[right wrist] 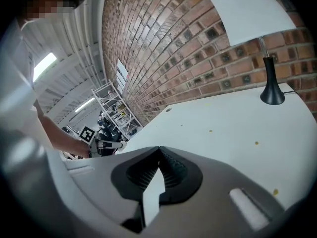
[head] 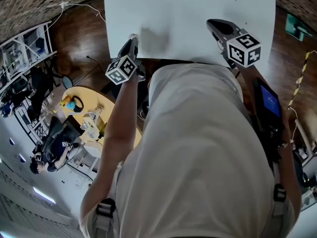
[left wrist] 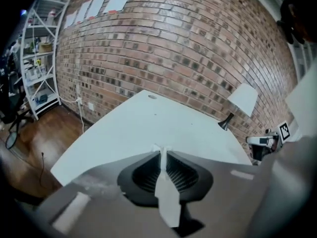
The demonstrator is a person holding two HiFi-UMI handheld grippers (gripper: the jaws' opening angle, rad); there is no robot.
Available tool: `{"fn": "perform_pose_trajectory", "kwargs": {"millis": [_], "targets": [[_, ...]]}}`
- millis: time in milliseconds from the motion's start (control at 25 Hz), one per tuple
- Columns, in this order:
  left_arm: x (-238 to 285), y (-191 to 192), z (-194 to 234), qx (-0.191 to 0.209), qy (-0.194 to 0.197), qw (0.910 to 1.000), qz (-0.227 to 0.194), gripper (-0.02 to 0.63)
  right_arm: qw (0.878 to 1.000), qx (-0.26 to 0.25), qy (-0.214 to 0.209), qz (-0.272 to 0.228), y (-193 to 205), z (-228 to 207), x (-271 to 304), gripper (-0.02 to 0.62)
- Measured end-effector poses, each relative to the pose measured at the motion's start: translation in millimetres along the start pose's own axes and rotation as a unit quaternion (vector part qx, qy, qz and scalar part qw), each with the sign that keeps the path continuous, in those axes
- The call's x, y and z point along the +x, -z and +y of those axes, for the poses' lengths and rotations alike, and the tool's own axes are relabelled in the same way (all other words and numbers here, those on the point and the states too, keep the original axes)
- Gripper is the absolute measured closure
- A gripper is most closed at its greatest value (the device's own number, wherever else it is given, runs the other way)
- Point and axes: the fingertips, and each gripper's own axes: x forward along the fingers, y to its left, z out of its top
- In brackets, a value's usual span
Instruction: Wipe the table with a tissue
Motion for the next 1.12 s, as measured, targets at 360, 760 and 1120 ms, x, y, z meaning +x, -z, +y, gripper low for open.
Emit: {"fn": "perform_pose_trajectory", "kwargs": {"millis": [360,760,1120], "targets": [[30,-22,9,0.007,0.047,0.9985,0.027,0.56,1.0,-0.007,0.024,0.013,-11,11,32,0.588],[77,-95,46,0.042,0.109,0.9927,0.029,0.56,0.998,-0.007,0.069,0.01,-26,44,77,0.588],[141,-148,37,0.084,0.117,0.9887,0.04,0.56,0.994,0.01,0.11,-0.003,-17,67,94,0.588]]}}
